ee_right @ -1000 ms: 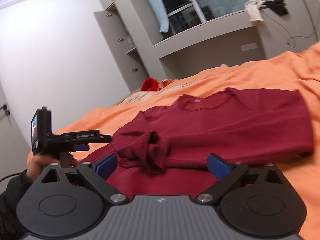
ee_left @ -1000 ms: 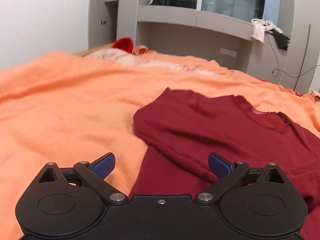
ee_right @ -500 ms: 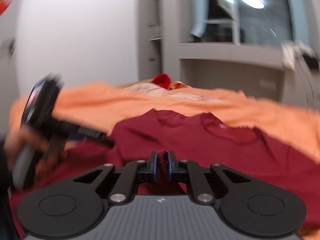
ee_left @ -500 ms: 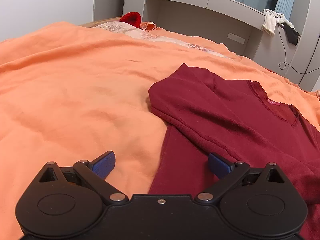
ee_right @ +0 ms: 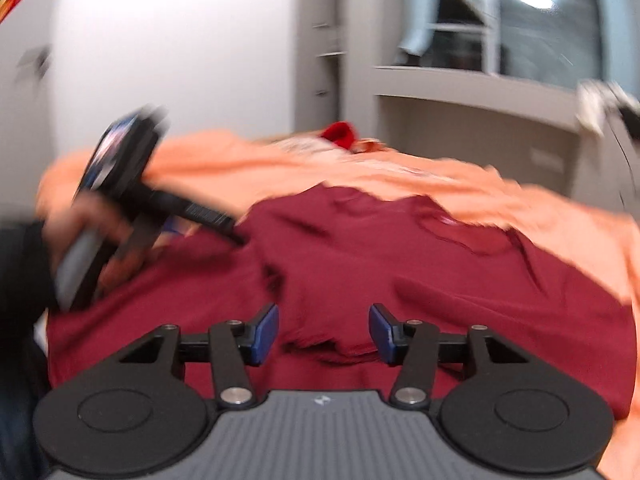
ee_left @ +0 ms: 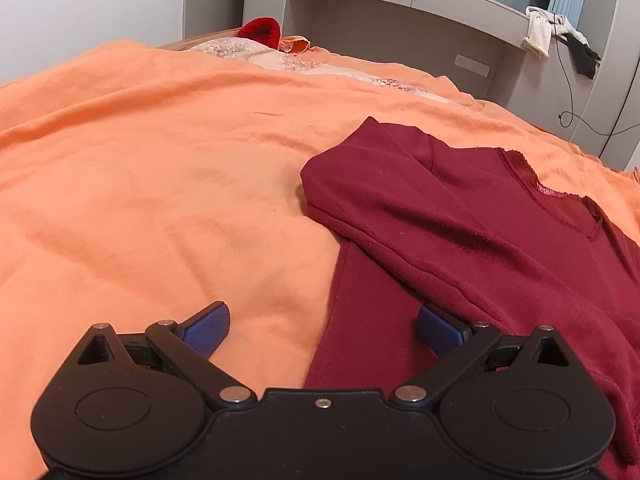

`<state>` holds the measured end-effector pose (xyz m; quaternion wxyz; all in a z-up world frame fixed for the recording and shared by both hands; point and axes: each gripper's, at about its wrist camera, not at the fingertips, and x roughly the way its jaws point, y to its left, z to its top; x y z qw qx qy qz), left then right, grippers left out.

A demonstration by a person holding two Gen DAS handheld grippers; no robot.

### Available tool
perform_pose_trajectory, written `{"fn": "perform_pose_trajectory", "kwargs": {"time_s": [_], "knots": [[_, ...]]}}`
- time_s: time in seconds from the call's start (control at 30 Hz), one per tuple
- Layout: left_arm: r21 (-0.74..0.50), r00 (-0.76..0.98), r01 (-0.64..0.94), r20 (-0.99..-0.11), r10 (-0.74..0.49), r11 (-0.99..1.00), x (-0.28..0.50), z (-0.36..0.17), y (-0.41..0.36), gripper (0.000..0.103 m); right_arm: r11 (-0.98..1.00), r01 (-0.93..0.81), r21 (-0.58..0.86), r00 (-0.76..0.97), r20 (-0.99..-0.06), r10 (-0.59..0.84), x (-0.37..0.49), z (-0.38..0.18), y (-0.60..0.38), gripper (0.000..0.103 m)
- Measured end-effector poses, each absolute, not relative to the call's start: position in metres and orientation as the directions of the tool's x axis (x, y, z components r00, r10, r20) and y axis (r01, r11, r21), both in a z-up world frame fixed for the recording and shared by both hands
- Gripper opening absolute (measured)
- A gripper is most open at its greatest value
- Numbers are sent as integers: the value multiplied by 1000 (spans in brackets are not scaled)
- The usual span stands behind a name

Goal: Fold small clothes

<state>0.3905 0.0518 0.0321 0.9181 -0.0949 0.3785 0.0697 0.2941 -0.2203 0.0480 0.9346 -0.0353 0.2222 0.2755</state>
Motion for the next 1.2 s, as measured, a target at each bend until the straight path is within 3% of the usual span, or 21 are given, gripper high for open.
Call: {"fn": "perform_pose_trajectory", "kwargs": {"time_s": [0.2, 0.23, 0.33, 0.37, 0.47, 0.57, 0.73, 0.8, 0.83, 0.93, 1.2], "knots": [[-104, 698, -194, -713, 63, 976, 391, 30, 51, 101, 904, -353, 240, 755, -498, 427, 344, 39, -249, 53], [-99, 696, -192, -715, 64, 977, 391, 29, 50, 101, 902, -349, 254, 739, -518, 432, 350, 35, -250, 46], [-90, 693, -180, -719, 61, 980, 391, 29, 50, 101, 890, -382, 248, 695, -558, 453, 357, 28, -248, 11], [-91, 692, -176, -719, 58, 980, 390, 29, 51, 101, 889, -402, 218, 697, -558, 451, 356, 31, -244, 5], [-103, 693, -164, -720, 41, 981, 388, 30, 54, 101, 912, -399, 97, 766, -512, 389, 349, 47, -243, 5], [-115, 694, -157, -720, 27, 981, 386, 31, 58, 101, 929, -357, 99, 800, -480, 359, 347, 61, -257, 5], [-131, 693, -156, -720, 14, 979, 383, 33, 63, 101, 933, -349, 83, 763, -552, 335, 356, 45, -262, 6], [-136, 694, -151, -720, 7, 979, 383, 34, 65, 101, 935, -347, 71, 764, -557, 326, 353, 37, -258, 9], [-139, 694, -151, -720, 4, 979, 383, 34, 66, 101, 936, -345, 69, 770, -549, 324, 351, 37, -257, 16], [-152, 696, -155, -718, -1, 976, 380, 36, 74, 101, 938, -339, 68, 792, -518, 324, 340, 41, -255, 52], [-188, 708, -145, -706, -31, 971, 370, 39, 87, 101, 929, -358, 97, 807, -468, 359, 269, 42, -266, 92]]}}
